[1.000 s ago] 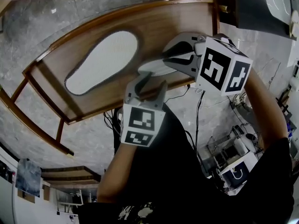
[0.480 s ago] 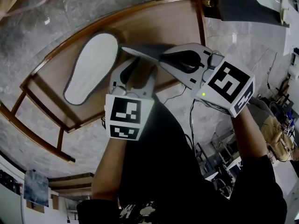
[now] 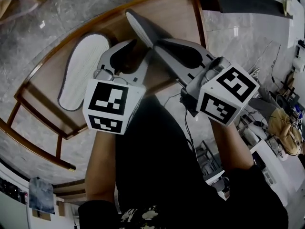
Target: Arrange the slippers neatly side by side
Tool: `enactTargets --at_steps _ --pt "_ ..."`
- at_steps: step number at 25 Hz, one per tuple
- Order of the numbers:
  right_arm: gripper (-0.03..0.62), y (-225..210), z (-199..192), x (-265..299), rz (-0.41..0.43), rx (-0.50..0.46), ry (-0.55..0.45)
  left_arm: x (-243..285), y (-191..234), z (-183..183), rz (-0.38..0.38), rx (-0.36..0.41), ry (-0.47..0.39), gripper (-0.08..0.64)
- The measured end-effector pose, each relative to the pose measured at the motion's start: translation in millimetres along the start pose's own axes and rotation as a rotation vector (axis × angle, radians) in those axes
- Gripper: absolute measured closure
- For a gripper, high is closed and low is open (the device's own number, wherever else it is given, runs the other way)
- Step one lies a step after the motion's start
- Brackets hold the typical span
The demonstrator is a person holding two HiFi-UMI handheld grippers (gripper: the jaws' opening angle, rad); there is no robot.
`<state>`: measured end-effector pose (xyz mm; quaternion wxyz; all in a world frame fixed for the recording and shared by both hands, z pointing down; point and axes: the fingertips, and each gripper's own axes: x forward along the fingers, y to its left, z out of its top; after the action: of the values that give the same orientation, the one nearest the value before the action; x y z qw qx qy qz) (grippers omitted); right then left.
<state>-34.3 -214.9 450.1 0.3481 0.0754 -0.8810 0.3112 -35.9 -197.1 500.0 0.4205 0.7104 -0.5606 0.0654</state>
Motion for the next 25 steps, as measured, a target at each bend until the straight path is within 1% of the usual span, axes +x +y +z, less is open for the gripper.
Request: enactTargets --at_steps 2,3,5,8,12,16,18,20,21,25 --pt "0.569 -1.4 1.3 -0.1 -0.009 0.066 -0.056 -2.1 3.4 1.1 0.0 -0.006 0.0 0.413" --pt "0.568 0.8 0.7 1.0 -0.007 0.078 -0.07 -4.6 6.2 0.4 0.008 -0.009 0.001 0.411" --pt "0.568 10.0 -1.5 5.7 0.008 0.057 -0.08 -10.6 13.6 -2.9 0.031 -0.025 0.001 0.408" --pt "0.562 25.6 -5.1 14.8 0.037 0.011 -0.083 -18.2 22.3 -8.7 0.055 -0.075 -0.002 0.409" --pt "0.56 41.2 -9.9 29.4 0.081 -0.031 -0.063 -33.2 31.8 -13.7 0.089 -0.122 -0.014 0.42" --pt "0.561 50.1 -17.8 42.3 0.106 -0.015 -0.058 -57.7 46.5 -21.7 0.129 -0.204 -0.053 0.42" --pt "0.562 52.3 -22.6 49.0 0.109 0.002 -0.057 -71.1 50.9 -27.0 0.158 -0.193 -0.056 0.419" --pt "0.592 49.9 -26.4 56.0 0.083 0.004 -0.058 -81.4 52.6 -33.1 0.187 -0.154 -0.042 0.419" --pt "0.592 47.4 -28.4 59.5 0.066 -0.003 -0.055 -84.9 53.0 -36.3 0.196 -0.147 -0.037 0.419" --pt "0.592 35.3 -42.7 72.3 0.018 -0.023 -0.004 -94.5 54.5 -46.7 0.221 -0.163 -0.041 0.419"
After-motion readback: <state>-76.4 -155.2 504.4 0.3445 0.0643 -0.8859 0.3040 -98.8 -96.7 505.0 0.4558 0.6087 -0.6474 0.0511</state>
